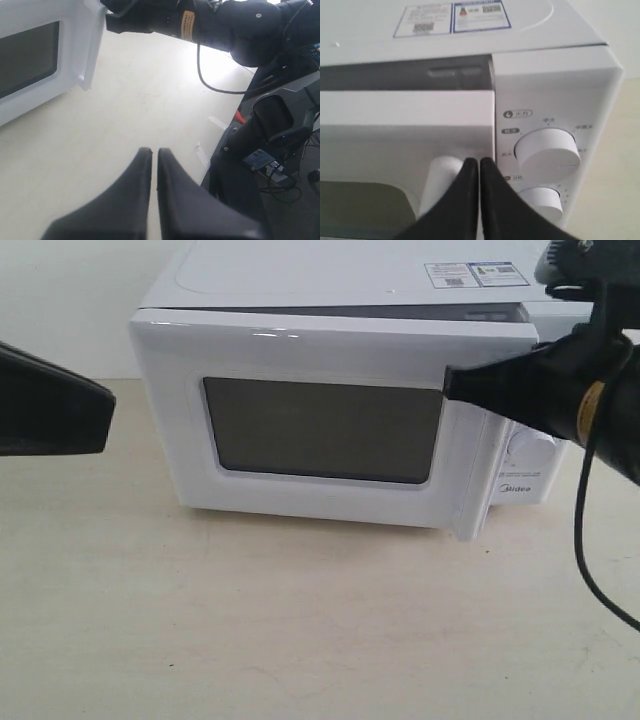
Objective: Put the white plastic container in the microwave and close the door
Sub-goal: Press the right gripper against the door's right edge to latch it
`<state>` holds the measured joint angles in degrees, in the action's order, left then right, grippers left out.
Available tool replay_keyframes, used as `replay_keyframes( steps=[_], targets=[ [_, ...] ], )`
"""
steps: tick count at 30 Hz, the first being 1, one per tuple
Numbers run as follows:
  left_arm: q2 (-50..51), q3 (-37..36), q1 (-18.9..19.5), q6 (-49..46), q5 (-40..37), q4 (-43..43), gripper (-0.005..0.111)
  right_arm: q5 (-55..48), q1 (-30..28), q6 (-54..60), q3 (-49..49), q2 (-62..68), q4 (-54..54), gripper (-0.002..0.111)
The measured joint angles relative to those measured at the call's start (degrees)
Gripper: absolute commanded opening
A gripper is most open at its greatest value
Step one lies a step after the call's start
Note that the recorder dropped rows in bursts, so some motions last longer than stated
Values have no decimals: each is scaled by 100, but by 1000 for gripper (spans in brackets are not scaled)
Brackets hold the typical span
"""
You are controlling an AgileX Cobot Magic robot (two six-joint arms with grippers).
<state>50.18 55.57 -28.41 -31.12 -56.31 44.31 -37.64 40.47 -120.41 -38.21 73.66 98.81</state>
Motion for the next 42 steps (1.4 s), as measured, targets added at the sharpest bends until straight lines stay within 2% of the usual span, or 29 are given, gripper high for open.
replay_keyframes(
  steps=[8, 12, 21, 28, 42],
  targets=[
    [0, 0, 0, 0, 0, 0, 4, 907, 99, 0, -12, -397, 69, 0],
    [0, 0, 0, 0, 0, 0, 4, 648, 452, 0, -73, -84, 87, 0],
    [0, 0, 0, 0, 0, 0, 4, 88, 461, 0, -798, 1212, 87, 0],
    [0, 0, 0, 0, -11, 0, 4, -178, 461, 0, -909, 1472, 87, 0],
    [0, 0, 0, 0, -11, 21, 4, 84, 224, 0, -1065, 1485, -91, 0]
  ],
)
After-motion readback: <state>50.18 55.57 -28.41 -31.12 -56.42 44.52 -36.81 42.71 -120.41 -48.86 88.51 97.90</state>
